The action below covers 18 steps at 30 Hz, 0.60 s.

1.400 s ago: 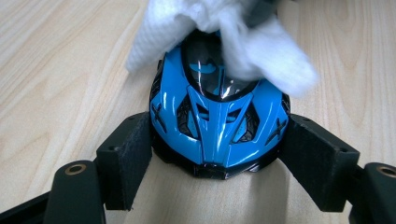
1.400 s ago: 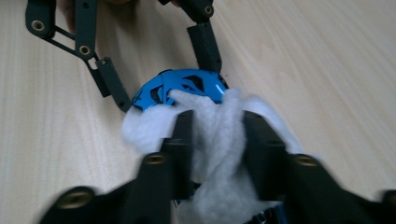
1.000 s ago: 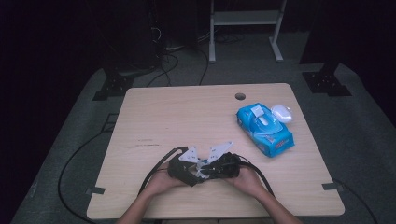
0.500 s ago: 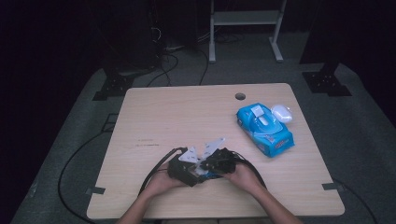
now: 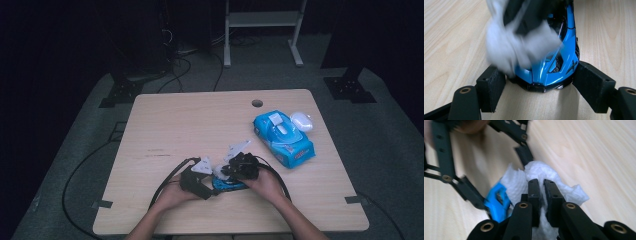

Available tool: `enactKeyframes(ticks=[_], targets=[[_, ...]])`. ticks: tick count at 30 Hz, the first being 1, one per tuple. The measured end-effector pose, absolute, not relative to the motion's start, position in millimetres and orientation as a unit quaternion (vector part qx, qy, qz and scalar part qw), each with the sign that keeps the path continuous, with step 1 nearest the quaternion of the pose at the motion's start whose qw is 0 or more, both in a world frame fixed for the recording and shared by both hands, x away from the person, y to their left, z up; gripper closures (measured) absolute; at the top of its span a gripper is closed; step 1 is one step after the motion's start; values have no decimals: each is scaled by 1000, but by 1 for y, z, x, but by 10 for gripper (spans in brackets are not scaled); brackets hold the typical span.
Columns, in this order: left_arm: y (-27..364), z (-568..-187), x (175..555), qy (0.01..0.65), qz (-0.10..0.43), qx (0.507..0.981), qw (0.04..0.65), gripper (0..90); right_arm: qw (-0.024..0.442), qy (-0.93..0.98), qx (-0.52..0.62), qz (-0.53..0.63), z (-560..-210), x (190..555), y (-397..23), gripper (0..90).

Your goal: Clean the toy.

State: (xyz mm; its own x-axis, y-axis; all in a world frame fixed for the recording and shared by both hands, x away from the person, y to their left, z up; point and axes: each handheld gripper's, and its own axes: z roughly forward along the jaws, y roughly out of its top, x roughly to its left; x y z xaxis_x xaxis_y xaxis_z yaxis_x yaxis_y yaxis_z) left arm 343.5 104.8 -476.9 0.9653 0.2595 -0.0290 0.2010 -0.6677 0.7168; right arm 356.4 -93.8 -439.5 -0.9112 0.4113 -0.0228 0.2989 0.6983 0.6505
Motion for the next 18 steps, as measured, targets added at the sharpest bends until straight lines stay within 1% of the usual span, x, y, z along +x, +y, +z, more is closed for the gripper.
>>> enactKeyframes(ticks=[2, 5, 8, 12, 15, 16, 18], targets=[[104, -477, 344, 126, 37, 913, 386, 262, 78, 915, 198, 343, -441, 357, -95, 835], [105, -476, 344, 125, 37, 913, 386, 262, 73, 918, 180, 346, -442, 353, -85, 834], [105, -476, 343, 126, 38, 913, 385, 263, 76, 924, 162, 338, -443, 349, -80, 833], [104, -476, 344, 123, 39, 914, 385, 263, 77, 920, 180, 340, -440, 354, -96, 833], [105, -476, 344, 123, 39, 914, 386, 263, 81, 909, 219, 345, -438, 362, -122, 833], [104, -476, 344, 122, 40, 914, 384, 263, 76, 904, 230, 352, -439, 363, -127, 833], [104, -476, 344, 120, 40, 916, 382, 263, 80, 901, 230, 359, -440, 360, -129, 833]])
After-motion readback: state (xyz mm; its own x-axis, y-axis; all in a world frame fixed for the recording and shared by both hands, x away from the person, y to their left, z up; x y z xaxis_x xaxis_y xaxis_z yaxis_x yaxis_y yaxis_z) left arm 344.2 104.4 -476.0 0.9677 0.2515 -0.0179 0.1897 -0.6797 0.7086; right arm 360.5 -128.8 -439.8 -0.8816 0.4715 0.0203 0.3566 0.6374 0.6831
